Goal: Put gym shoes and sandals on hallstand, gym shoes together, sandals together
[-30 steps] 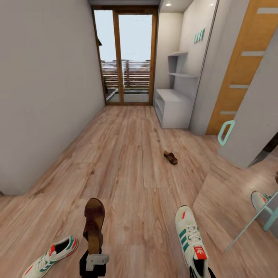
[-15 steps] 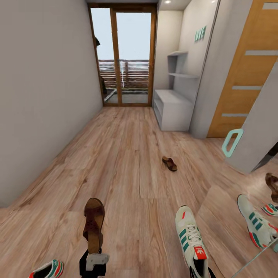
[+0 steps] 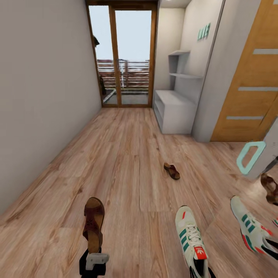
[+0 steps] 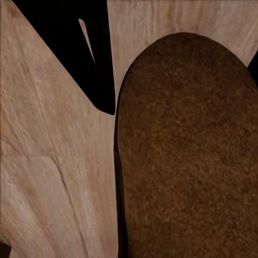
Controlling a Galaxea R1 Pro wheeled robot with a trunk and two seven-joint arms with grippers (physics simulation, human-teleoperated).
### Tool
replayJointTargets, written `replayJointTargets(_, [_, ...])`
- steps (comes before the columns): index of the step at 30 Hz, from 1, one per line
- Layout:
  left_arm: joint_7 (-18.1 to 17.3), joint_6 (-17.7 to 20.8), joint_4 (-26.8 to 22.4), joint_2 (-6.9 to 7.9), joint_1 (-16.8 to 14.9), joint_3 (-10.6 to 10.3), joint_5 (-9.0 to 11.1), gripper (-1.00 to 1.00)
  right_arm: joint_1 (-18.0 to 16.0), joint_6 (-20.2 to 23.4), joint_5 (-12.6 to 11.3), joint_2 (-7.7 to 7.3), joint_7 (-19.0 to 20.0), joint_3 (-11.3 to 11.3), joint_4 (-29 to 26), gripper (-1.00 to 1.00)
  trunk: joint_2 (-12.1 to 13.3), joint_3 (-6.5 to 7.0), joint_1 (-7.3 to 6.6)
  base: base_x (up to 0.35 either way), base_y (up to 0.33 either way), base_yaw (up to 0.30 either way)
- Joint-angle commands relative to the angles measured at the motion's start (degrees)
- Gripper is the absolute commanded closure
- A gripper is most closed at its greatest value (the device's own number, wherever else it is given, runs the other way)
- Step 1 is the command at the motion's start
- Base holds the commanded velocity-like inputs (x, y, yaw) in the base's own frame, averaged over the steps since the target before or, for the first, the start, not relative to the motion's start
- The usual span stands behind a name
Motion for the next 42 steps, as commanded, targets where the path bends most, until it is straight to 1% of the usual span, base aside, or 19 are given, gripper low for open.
replayJointTargets(1, [0.4,-0.1,0.0,-0.05,0.0,0.1,-0.9,1.0,0.0,-0.2,0.5,0.03,0.0,-0.4,0.0,1.0,0.0,-0.05,0.02,0.339,0.0,0.0])
replayJointTargets(9, [0.4,-0.1,0.0,-0.05,0.0,0.1,-0.9,1.0,0.0,-0.2,0.5,0.03,0.0,-0.4,0.0,1.0,0.0,-0.05,0.02,0.339,0.0,0.026])
replayJointTargets(19, [0.4,-0.1,0.0,-0.05,0.0,0.1,-0.9,1.0,0.0,-0.2,0.5,0.03,0.0,-0.4,0.0,1.0,0.0,-0.05,0.02,0.338,0.0,0.216])
replayJointTargets(27, [0.6,-0.1,-0.2,-0.05,0.0,0.1,-0.9,1.0,0.0,-0.2,0.5,0.03,0.0,-0.4,-0.1,1.0,0.0,-0.05,0.02,0.128,0.0,0.017])
replayJointTargets(42, [0.4,0.0,-0.2,-0.05,0.0,0.1,-0.7,1.0,0.0,-0.2,0.5,0.03,0.0,-0.4,0.0,1.0,0.0,-0.05,0.02,0.332,0.0,0.0])
